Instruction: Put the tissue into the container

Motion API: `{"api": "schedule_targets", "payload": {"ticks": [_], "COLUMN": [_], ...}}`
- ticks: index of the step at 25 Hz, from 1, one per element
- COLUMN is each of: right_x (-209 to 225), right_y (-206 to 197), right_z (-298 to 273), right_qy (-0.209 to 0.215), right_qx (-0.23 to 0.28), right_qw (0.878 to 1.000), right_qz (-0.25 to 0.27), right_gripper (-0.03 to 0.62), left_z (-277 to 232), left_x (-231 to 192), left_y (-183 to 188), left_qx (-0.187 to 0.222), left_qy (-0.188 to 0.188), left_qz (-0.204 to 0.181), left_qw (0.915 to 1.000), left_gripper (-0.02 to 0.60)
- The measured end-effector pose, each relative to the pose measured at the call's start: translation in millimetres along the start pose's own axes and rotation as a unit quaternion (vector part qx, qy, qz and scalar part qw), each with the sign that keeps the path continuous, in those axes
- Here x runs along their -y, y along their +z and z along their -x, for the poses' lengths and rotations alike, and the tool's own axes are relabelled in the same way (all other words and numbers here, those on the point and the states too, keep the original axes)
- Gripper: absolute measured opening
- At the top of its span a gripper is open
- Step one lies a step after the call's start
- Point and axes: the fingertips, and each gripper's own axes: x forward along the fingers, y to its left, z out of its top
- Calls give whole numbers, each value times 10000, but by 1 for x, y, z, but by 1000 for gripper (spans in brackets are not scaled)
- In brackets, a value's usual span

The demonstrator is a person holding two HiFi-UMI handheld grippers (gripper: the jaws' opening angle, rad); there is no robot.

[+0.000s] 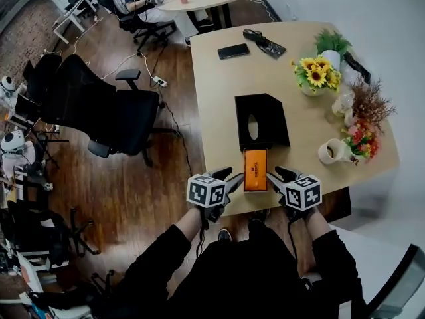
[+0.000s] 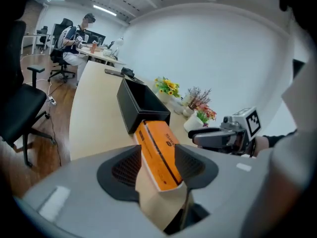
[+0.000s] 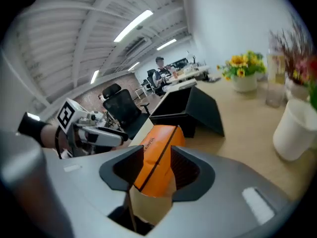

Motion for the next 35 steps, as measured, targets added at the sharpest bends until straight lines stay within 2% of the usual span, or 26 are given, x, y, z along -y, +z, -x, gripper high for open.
{"api": "schedule_targets", "payload": {"ticks": [3, 6, 10, 14, 16, 22, 26, 35], "right_x": [10, 14, 13, 11, 9, 9, 8, 0], "right_y": [-8, -16, -17, -17, -20, -21, -21, -21], "right_z": [-13, -23, -31, -39, -44, -46, -44, -35], "right_qy": [388, 501, 705, 820, 811, 693, 572, 397], "right_qx": [-541, -900, -1042, -1223, -1341, -1574, -1515, -1252], "right_qw": [9943, 9891, 9828, 9761, 9733, 9703, 9718, 9756], "right_qz": [-837, -1056, -1352, -1597, -1675, -1703, -1715, -1761], "right_gripper": [173, 195, 195, 164, 123, 104, 89, 80], "left_z": [-19, -33, -40, -44, -47, -49, -48, -40], "left_x": [2, 8, 1, -1, -1, 0, 0, 2], "left_y": [3, -3, -6, -9, -11, -11, -10, -13], "left_qx": [-223, -485, -665, -840, -955, -1093, -1012, -932], "left_qy": [-21, -272, -319, -685, -805, -900, -836, -811], "left_qz": [180, 642, 899, 1147, 1114, 881, 534, 360], "left_qw": [9996, 9964, 9932, 9875, 9859, 9860, 9899, 9917], "left_gripper": [193, 193, 193, 148, 126, 115, 94, 94]}}
